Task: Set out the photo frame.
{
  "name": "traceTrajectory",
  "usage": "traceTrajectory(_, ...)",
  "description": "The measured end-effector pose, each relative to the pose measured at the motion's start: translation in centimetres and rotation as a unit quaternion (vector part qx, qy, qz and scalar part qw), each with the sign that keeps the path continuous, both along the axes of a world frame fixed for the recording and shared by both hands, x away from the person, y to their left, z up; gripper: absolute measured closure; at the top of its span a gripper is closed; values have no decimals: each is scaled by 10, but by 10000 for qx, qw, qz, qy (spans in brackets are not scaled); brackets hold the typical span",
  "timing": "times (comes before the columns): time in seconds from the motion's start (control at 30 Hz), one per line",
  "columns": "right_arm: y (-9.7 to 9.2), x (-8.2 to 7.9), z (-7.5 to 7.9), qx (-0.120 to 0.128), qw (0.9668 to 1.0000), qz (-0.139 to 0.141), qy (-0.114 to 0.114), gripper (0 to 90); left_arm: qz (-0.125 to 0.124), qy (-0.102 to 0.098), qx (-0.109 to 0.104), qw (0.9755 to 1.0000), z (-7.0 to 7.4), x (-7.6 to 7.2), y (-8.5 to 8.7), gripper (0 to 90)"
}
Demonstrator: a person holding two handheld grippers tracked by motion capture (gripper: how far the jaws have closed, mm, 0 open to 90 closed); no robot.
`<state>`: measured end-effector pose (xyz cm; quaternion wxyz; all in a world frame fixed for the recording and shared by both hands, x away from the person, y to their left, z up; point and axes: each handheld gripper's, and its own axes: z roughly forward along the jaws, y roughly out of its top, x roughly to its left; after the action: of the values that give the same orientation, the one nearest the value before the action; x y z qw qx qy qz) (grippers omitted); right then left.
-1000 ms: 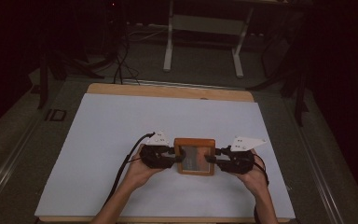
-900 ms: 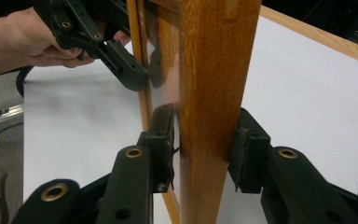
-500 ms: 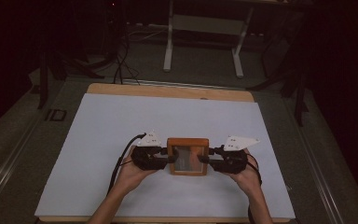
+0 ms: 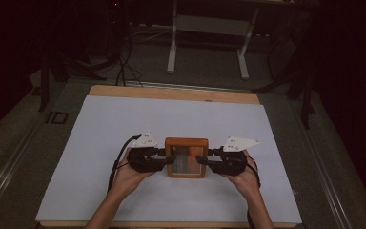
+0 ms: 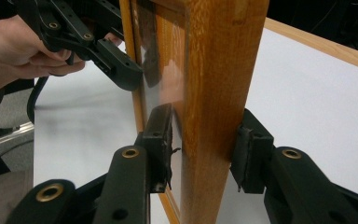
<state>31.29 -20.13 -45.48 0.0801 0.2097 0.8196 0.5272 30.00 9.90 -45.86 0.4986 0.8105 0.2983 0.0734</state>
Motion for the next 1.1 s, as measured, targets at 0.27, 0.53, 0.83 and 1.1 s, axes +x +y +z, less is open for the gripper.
traceTrajectory(0.27,8,4,3,31,10000,-14,56,625,88,11,-90,9999,2,1,8,602)
traceTrajectory(0.53,17,14,1,135,9993,-78,331,619,240,215,-249,9992,0,9,19,599)
traceTrajectory(0.83,28,25,-8,327,9970,-202,677,616,417,491,-478,9968,-7,18,31,601)
traceTrajectory(1.1,33,28,-15,324,9960,-247,797,614,438,637,-521,9956,-15,21,35,603)
